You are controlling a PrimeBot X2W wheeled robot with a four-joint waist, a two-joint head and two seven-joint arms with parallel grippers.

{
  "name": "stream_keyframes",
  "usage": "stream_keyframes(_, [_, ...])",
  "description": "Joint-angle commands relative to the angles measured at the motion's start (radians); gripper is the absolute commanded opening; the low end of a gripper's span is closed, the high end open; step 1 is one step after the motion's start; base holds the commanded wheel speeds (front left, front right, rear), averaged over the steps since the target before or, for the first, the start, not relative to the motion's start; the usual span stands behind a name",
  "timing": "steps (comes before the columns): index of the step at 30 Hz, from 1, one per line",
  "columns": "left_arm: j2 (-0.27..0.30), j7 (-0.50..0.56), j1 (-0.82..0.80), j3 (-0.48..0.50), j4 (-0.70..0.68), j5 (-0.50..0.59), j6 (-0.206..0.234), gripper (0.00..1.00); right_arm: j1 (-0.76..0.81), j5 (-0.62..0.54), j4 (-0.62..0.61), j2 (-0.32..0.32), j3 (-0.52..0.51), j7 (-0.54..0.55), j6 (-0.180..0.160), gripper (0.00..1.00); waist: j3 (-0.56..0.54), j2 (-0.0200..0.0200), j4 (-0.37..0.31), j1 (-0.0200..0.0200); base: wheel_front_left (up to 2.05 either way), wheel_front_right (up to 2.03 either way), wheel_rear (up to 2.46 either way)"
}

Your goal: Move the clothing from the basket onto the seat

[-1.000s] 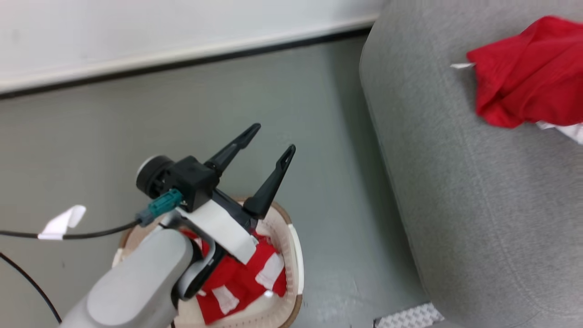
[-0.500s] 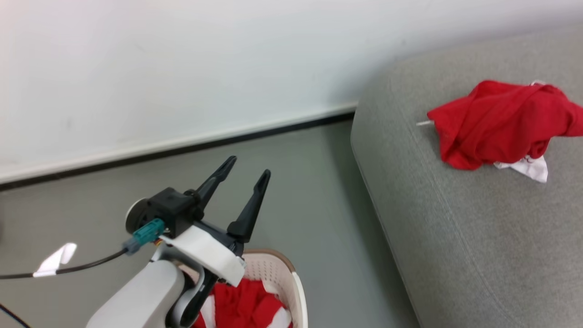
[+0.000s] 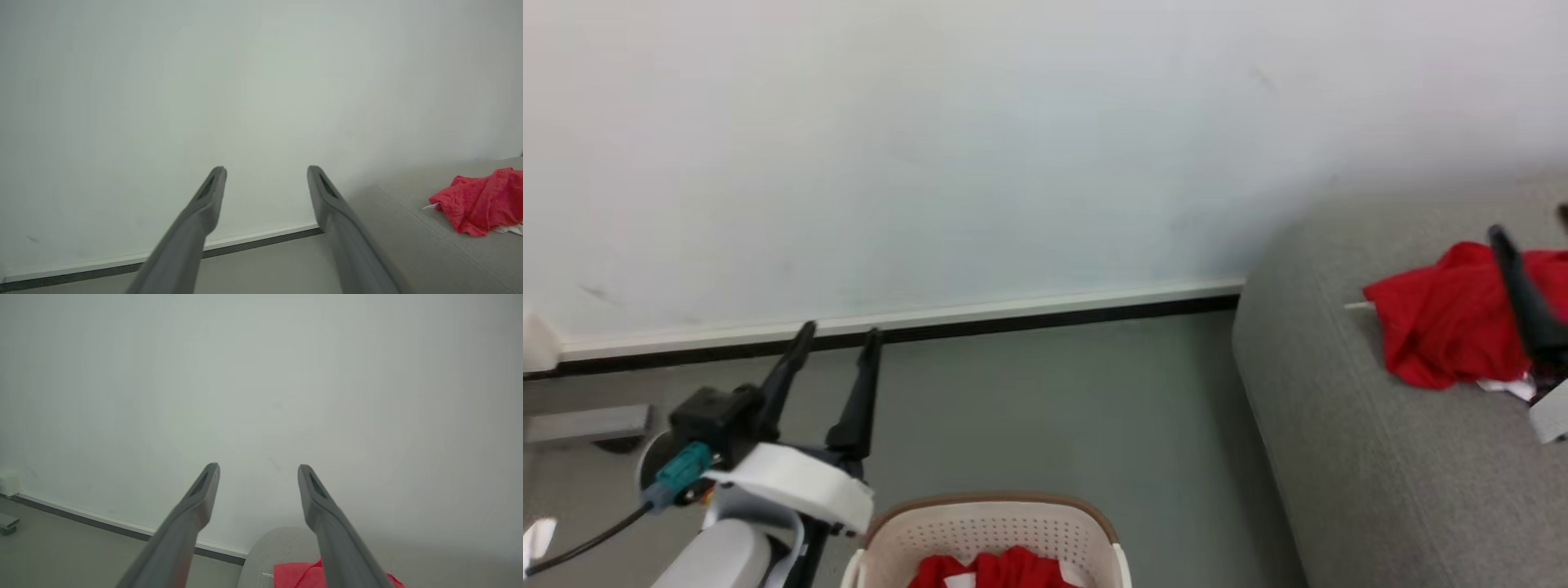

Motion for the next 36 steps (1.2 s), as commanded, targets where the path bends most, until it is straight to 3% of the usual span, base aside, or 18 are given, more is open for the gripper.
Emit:
stream_keyframes(1, [0.007, 0.0, 0.041, 0.028, -0.008, 0.024, 0.012, 1.0, 0.05, -0.022, -0.01, 0.036, -0.015, -0.015, -0.002, 1.0, -0.04, 0.0, 0.045, 0.0002, 0.0, 0.0, 0.0])
stream_keyframes(10, [0.002, -0.001, 0.181, 0.189, -0.028, 0.082, 0.036, 1.0, 0.234, -0.164, -0.062, 0.222, -0.122, -0.101, -0.002, 1.0, -0.061, 0.0, 0.124, 0.0002, 0.0, 0.0, 0.0])
stream_keyframes(17, [-0.049, -0.001, 0.277, 0.289, -0.04, 0.146, 0.021, 1.0, 0.371, -0.237, -0.102, 0.323, -0.215, -0.125, -0.002, 1.0, -0.066, 0.0, 0.151, 0.0002, 0.0, 0.0, 0.0])
stream_keyframes(22, [-0.117, -0.001, 0.354, 0.38, -0.051, 0.2, 0.007, 1.0, 0.469, -0.287, -0.145, 0.406, -0.299, -0.125, -0.002, 1.0, -0.071, 0.0, 0.16, 0.0002, 0.0, 0.0, 0.0])
stream_keyframes(27, [-0.166, -0.001, 0.393, 0.433, -0.039, 0.257, -0.031, 1.0, 0.507, -0.319, -0.17, 0.441, -0.322, -0.126, -0.002, 1.0, -0.074, 0.0, 0.159, 0.0002, 0.0, 0.0, 0.0])
stream_keyframes(36, [-0.216, -0.001, 0.384, 0.476, -0.021, 0.339, -0.09, 1.0, 0.507, -0.328, -0.157, 0.437, -0.311, -0.126, -0.002, 1.0, -0.073, 0.0, 0.156, 0.0002, 0.0, 0.0, 0.0])
